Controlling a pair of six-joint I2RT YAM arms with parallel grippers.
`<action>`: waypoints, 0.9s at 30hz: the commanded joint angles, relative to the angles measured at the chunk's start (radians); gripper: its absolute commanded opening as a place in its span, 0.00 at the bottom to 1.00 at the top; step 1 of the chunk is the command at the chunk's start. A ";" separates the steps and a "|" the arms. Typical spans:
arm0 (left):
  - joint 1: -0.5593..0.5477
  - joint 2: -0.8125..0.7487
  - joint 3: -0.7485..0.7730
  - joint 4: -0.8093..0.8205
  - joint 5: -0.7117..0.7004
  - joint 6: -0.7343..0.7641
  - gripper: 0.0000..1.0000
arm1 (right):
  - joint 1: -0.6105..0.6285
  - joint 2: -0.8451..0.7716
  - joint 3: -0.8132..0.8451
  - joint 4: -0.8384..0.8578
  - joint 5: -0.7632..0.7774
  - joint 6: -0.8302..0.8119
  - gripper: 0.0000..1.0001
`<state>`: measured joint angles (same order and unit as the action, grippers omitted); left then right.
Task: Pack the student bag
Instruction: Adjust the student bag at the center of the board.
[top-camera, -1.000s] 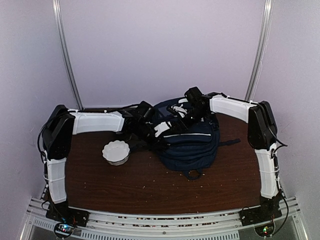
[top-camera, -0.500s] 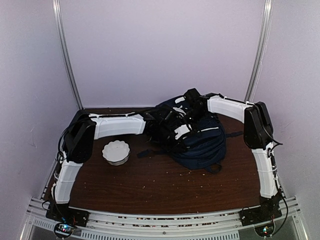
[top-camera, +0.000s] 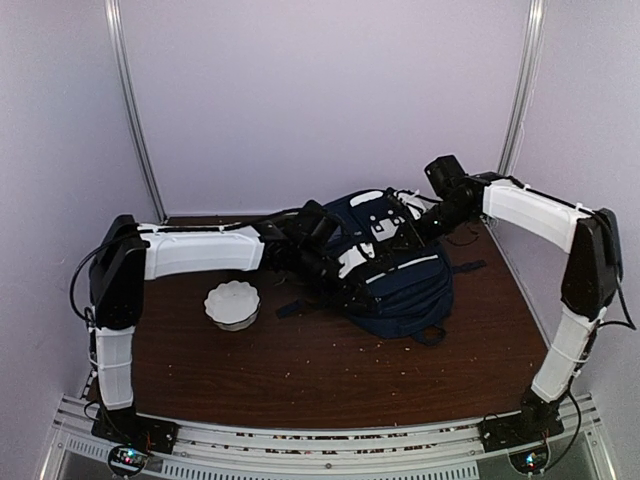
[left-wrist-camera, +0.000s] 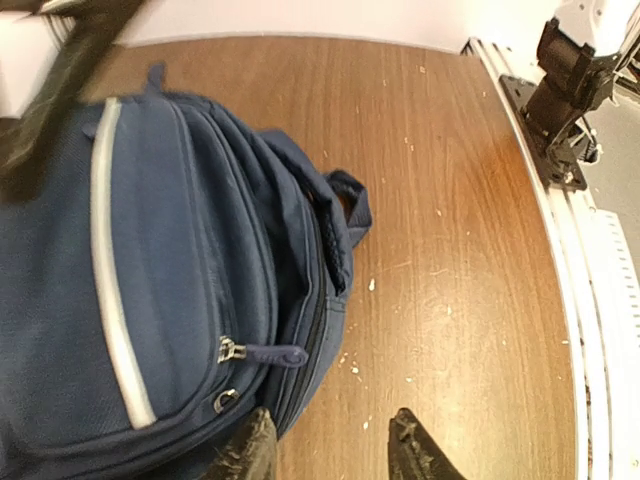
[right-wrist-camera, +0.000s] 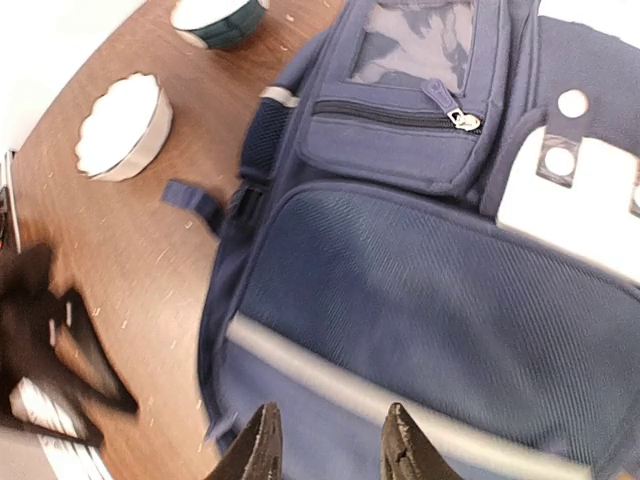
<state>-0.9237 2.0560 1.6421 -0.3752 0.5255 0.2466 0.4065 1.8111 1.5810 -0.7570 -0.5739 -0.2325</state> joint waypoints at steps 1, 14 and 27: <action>0.020 -0.118 -0.107 0.076 -0.061 0.044 0.40 | 0.015 -0.141 -0.156 0.010 0.028 -0.026 0.35; 0.085 -0.148 -0.275 0.319 -0.324 -0.070 0.40 | 0.107 -0.026 -0.195 -0.163 -0.089 0.022 0.43; 0.085 -0.160 -0.317 0.358 -0.317 -0.111 0.41 | 0.126 0.109 -0.085 -0.168 -0.076 0.188 0.48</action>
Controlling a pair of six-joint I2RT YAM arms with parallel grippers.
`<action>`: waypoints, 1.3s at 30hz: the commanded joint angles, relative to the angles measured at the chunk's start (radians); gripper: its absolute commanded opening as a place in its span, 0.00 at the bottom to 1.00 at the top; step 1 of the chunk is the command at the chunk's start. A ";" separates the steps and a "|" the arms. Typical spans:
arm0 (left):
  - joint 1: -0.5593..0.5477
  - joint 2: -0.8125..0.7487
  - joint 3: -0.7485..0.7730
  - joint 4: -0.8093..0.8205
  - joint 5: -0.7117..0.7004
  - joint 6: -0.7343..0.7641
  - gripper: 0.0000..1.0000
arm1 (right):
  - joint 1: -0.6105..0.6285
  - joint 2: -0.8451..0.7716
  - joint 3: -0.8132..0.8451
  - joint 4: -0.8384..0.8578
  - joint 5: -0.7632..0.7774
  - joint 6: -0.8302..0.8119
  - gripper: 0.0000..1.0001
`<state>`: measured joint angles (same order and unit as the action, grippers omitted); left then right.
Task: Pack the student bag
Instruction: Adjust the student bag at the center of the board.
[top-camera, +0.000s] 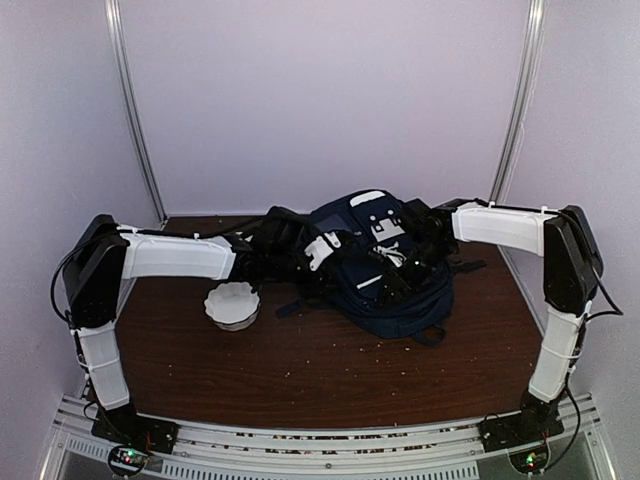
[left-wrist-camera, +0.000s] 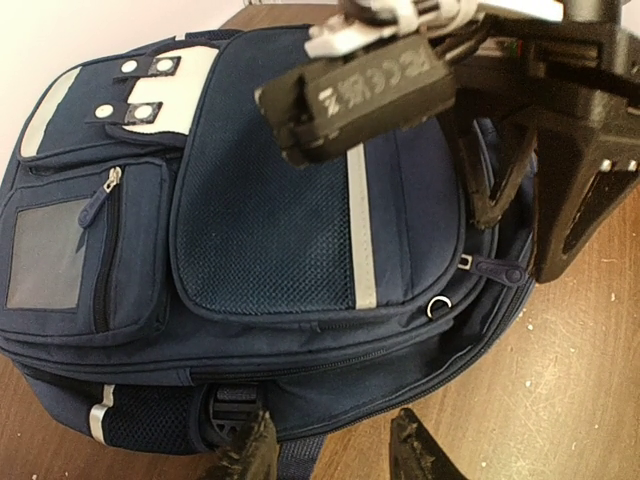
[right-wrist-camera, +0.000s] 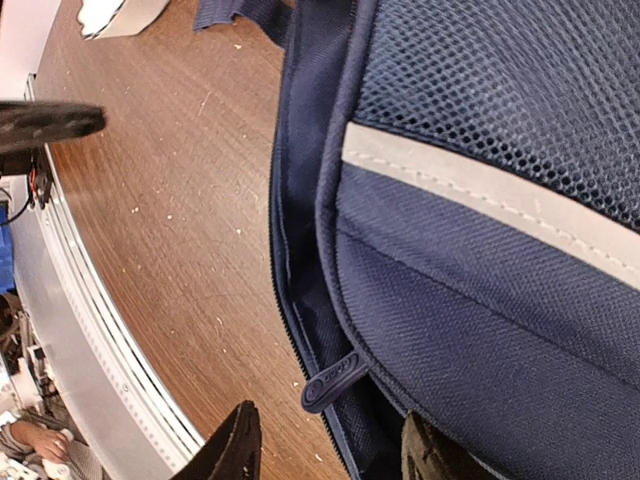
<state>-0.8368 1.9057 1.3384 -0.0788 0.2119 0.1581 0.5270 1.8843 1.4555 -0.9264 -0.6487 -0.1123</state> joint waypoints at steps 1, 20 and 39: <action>-0.002 -0.010 -0.016 0.062 -0.001 -0.024 0.41 | 0.005 0.043 0.042 0.004 -0.001 0.077 0.48; -0.010 -0.012 -0.075 0.117 0.042 -0.073 0.40 | 0.059 0.139 0.048 0.137 0.118 0.347 0.35; -0.064 -0.032 -0.115 0.233 0.017 0.031 0.40 | -0.026 -0.089 -0.149 0.190 0.180 0.345 0.00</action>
<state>-0.8742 1.9018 1.2057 0.0628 0.2314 0.1265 0.5400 1.8748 1.3315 -0.7479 -0.5392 0.3042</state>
